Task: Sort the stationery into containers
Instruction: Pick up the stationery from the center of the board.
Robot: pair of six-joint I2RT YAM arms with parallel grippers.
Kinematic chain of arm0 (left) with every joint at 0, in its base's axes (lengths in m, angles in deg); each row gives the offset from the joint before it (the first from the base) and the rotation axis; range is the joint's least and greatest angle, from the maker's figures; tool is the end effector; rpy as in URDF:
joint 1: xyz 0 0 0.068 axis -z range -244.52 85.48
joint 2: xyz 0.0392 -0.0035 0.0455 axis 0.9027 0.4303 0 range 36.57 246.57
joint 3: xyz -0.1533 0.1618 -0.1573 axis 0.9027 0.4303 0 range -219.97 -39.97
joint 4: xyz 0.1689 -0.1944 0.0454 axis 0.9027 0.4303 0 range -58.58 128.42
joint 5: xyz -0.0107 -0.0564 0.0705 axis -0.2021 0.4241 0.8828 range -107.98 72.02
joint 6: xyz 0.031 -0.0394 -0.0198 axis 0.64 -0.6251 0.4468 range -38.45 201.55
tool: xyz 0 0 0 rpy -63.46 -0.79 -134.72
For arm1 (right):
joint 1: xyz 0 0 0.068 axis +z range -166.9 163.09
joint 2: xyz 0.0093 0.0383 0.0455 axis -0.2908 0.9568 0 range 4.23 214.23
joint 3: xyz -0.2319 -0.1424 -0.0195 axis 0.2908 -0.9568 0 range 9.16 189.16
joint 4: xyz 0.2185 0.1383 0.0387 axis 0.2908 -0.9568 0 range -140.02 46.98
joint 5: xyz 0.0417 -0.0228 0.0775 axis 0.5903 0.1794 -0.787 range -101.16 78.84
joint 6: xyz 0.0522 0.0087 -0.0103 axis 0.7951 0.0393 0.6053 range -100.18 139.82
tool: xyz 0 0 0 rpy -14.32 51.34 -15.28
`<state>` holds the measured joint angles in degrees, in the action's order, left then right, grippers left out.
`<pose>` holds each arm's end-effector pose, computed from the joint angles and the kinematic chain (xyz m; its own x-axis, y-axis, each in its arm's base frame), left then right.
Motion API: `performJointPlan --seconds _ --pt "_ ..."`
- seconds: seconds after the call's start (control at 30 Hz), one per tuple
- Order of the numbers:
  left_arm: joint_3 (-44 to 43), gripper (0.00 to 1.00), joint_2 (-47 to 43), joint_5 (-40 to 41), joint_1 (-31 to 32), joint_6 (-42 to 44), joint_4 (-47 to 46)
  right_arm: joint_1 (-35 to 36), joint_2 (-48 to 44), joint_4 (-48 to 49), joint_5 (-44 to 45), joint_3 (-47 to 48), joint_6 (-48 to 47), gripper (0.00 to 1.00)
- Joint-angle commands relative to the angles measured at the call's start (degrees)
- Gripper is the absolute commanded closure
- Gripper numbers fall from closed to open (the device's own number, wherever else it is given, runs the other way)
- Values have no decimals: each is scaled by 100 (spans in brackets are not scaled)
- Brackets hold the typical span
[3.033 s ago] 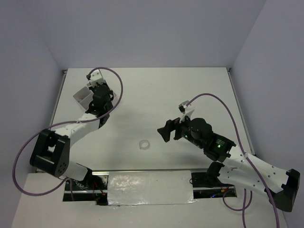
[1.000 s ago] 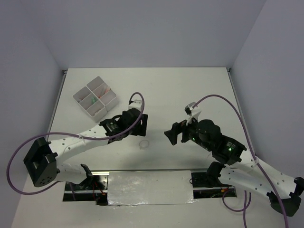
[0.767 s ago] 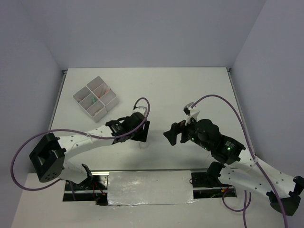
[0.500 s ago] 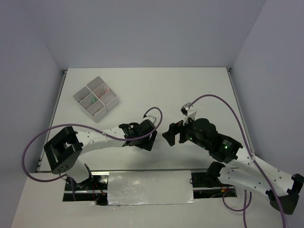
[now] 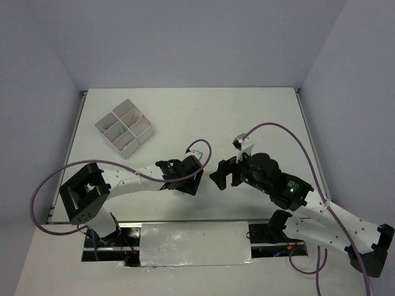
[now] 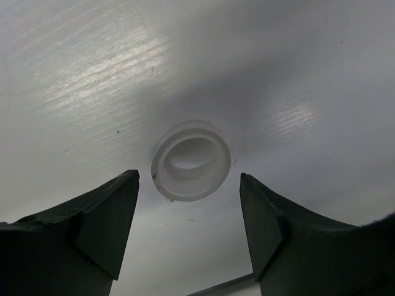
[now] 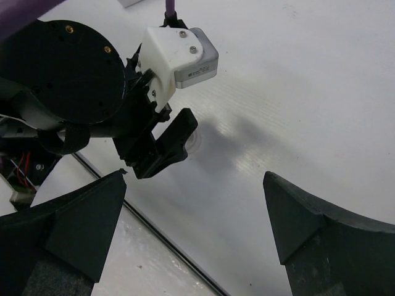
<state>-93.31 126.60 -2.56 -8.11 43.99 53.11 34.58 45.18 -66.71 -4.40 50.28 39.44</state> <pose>0.1791 -0.2524 0.1870 -0.8160 0.1663 -0.5536 0.2881 0.9473 -0.1401 0.1065 0.1271 0.3036 -0.4723 -0.0582 -0.8795 -0.5851 0.7670 0.2635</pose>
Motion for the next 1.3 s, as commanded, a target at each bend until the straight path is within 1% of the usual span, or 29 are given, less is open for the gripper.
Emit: performJointPlan --seconds 0.0,0.17,0.23,0.3,0.47,0.7,0.87,0.97,1.1,1.13,1.2,1.27 --pt "-19 22 40 145 11 21 -86 -16 -113 118 9 106 -19 0" --pt "148 23 -539 321 -59 -102 -131 -24 -114 92 18 106 -37 0" --pt "288 23 -838 260 -243 -137 -226 -24 -96 127 0 98 -28 0" --pt "456 24 -953 225 -436 -155 -324 -24 -78 153 -26 89 -19 0" --pt "518 31 -699 251 -665 -67 -227 -16 -96 162 -17 89 -19 0" --pt "544 37 -251 -144 -666 -14 -596 -16 -70 127 -17 133 -46 0" --pt "632 38 -215 -320 -657 12 -701 -16 -26 144 0 133 -63 0" --pt "623 45 -154 -320 -657 56 -702 -24 18 188 -26 141 -72 0" --pt "562 60 119 -373 -657 73 -693 -16 71 197 -17 168 -81 0" --pt "562 62 154 -373 -657 73 -693 -24 71 189 -17 159 -72 0" --pt "579 68 242 -408 -657 65 -719 -24 45 189 -9 142 -90 0" --pt "579 76 268 -408 -657 47 -745 -24 18 189 0 133 -90 0"
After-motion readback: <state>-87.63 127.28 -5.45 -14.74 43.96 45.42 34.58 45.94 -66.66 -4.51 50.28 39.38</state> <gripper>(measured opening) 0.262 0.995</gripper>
